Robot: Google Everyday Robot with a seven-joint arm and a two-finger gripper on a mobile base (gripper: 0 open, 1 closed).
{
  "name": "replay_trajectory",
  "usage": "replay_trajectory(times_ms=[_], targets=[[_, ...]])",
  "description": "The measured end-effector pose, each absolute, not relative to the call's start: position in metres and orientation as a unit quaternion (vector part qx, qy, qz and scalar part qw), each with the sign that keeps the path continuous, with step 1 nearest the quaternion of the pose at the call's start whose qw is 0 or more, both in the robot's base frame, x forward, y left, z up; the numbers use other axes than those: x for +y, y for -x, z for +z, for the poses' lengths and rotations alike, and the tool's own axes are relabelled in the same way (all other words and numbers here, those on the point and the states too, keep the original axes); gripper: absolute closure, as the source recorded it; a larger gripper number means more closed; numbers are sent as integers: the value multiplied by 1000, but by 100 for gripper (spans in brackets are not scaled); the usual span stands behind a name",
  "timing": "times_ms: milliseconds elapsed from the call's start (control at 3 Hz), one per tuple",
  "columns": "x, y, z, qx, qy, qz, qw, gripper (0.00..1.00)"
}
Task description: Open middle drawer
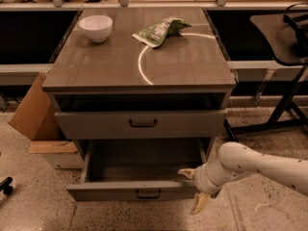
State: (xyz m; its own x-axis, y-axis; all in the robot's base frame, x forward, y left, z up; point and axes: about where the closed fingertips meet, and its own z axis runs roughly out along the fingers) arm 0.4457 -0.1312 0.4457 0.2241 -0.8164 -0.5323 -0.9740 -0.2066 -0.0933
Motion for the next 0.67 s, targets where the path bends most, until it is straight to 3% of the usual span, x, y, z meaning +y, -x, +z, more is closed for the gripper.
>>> replay_trajectory(times_ms=[667], targets=[[-124, -421, 439, 601, 746, 216, 187, 65]])
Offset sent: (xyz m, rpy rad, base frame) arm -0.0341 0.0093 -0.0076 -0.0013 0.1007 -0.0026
